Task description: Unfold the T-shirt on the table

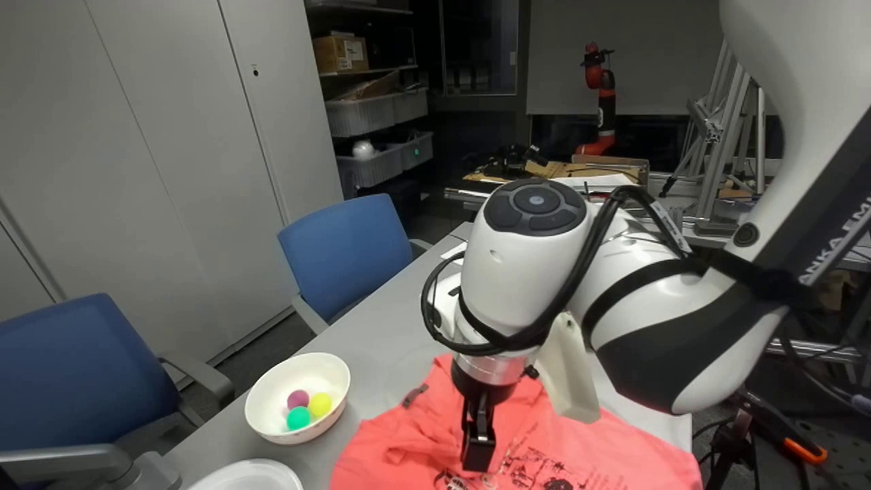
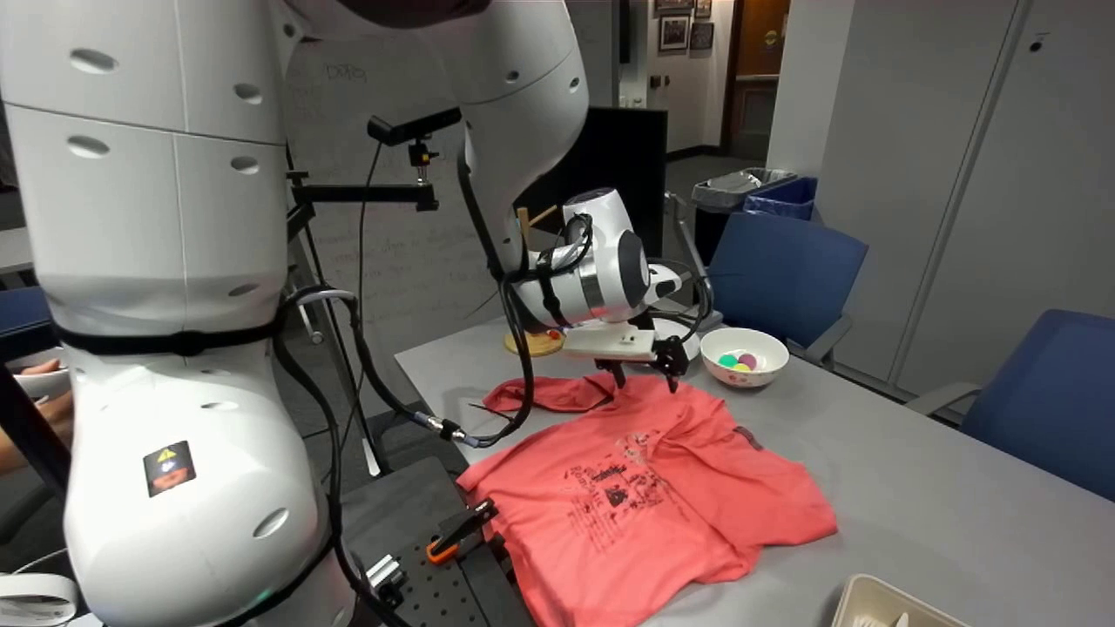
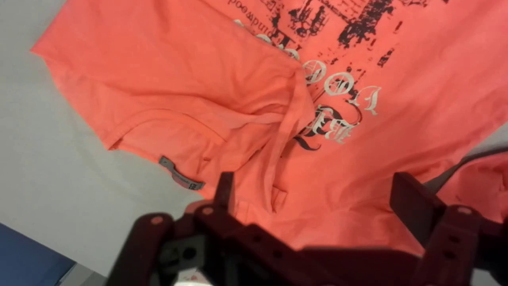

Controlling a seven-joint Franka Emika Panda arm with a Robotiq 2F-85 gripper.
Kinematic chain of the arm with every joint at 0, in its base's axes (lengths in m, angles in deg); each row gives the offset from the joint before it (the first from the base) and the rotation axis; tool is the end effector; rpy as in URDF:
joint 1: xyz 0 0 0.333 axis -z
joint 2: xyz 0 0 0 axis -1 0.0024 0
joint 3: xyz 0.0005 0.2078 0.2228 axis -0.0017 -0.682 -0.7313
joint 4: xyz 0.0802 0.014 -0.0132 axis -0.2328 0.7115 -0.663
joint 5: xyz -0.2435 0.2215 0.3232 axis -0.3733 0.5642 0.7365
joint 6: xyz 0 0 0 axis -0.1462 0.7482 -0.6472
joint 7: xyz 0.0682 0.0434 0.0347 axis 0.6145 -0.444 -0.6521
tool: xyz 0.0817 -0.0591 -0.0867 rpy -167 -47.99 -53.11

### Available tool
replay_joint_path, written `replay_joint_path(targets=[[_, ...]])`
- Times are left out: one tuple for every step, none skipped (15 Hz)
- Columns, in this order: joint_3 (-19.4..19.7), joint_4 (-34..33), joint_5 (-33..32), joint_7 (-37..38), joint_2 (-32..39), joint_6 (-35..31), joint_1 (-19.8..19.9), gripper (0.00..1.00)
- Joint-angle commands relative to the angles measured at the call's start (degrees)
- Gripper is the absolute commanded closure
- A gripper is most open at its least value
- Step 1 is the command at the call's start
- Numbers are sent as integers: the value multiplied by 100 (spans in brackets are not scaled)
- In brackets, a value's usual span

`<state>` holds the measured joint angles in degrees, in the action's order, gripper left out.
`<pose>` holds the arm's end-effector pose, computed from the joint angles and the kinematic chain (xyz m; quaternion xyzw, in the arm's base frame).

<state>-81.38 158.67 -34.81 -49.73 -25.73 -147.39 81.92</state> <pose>0.5266 0.1553 0.1126 0.9558 0.2556 0.1182 0.0846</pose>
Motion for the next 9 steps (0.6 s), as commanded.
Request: replay_joint_path(targets=[[219,-681,-441,6,508,-30,-100,0],[228,-829,-483,-17,625,-49,-81,0],[206,-981,-460,-82,775,-101,-34,0],[177,-1112,-387,-128,921,-149,8,0],[146,-1232,-325,-157,1065,-188,42,0],[109,-1329,-276,-182,1202,-232,80,0],[75,-1421,-233,-200,1340,-252,102,0],[48,-1494,-206,-208,1454,-279,120,0],[49,-1562,-213,-188,1566,-305,118,0]])
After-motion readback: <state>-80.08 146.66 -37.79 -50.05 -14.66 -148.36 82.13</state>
